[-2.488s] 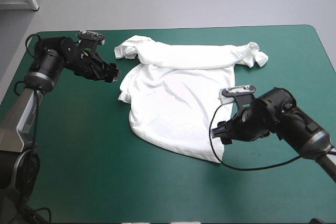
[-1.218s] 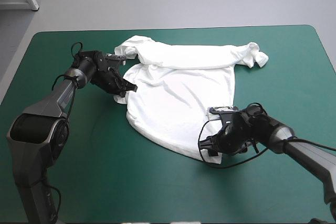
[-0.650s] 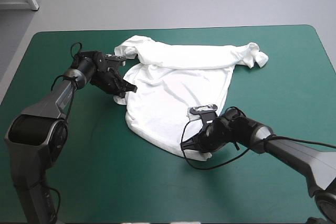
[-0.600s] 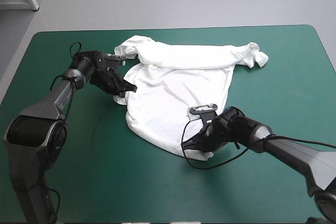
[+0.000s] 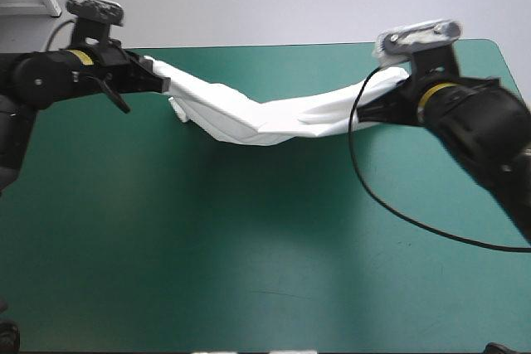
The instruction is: Fold the cloth
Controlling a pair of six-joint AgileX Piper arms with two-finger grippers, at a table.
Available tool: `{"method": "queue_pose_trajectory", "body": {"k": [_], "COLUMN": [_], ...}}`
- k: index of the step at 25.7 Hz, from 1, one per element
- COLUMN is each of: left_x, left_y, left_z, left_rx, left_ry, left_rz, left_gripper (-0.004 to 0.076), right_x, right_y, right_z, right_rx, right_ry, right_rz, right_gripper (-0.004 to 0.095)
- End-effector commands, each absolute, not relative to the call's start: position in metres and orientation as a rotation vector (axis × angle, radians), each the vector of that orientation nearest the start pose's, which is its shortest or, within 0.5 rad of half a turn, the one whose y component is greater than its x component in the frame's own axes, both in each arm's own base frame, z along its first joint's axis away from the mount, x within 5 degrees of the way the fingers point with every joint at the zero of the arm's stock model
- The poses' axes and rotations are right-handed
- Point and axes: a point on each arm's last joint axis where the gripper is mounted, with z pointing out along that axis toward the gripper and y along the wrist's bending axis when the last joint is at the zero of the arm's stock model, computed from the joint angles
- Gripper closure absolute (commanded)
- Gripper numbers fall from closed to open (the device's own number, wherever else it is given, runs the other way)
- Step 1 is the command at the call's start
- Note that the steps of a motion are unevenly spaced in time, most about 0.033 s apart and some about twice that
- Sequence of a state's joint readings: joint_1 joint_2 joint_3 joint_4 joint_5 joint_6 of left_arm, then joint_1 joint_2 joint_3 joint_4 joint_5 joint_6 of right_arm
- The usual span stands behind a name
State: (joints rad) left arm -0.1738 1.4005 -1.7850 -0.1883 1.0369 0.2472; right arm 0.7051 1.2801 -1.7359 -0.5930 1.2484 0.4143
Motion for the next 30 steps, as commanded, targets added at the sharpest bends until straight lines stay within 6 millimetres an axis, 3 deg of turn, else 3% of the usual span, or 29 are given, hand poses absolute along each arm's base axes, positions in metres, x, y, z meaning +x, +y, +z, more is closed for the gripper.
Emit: {"method": "queue_pose_trajectory", "body": {"k": [1, 2, 7, 12, 15, 17, 21, 27, 30], "left_x": [0.202, 0.180, 0.127, 0.099, 0.096, 0.098, 0.137, 0.233, 0.269], "left_y": [-0.048, -0.042, -0.021, -0.010, -0.008, -0.008, -0.016, -0.034, -0.044], "left_z": [0.586, 0.610, 0.661, 0.677, 0.676, 0.676, 0.670, 0.647, 0.639], "left_rx": [0.380, 0.361, 0.278, 0.232, 0.224, 0.226, 0.241, 0.233, 0.237], "left_ry": [1.695, 1.594, 1.338, 1.248, 1.254, 1.261, 1.301, 1.350, 1.322], "left_rz": [-0.129, -0.084, 0.080, 0.158, 0.180, 0.180, 0.183, 0.128, 0.074], "left_gripper": [0.0734, 0.0734, 0.0734, 0.0734, 0.0734, 0.0734, 0.0734, 0.0734, 0.0734], "right_x": [0.157, 0.140, 0.098, 0.070, 0.068, 0.077, 0.115, 0.187, 0.227], "right_y": [0.062, 0.047, 0.009, -0.014, -0.011, 0.000, 0.033, 0.093, 0.112], "right_z": [0.585, 0.609, 0.654, 0.671, 0.671, 0.670, 0.667, 0.663, 0.656], "right_rx": [-0.125, -0.092, -0.016, 0.005, -0.024, -0.071, -0.155, -0.199, -0.138], "right_ry": [1.809, 1.718, 1.476, 1.366, 1.364, 1.381, 1.391, 1.251, 1.164], "right_rz": [-0.046, -0.010, 0.023, 0.056, 0.103, 0.091, 0.024, -0.108, -0.158], "right_gripper": [0.0912, 0.0912, 0.0912, 0.0912, 0.0912, 0.0912, 0.0912, 0.0913, 0.0913]}}
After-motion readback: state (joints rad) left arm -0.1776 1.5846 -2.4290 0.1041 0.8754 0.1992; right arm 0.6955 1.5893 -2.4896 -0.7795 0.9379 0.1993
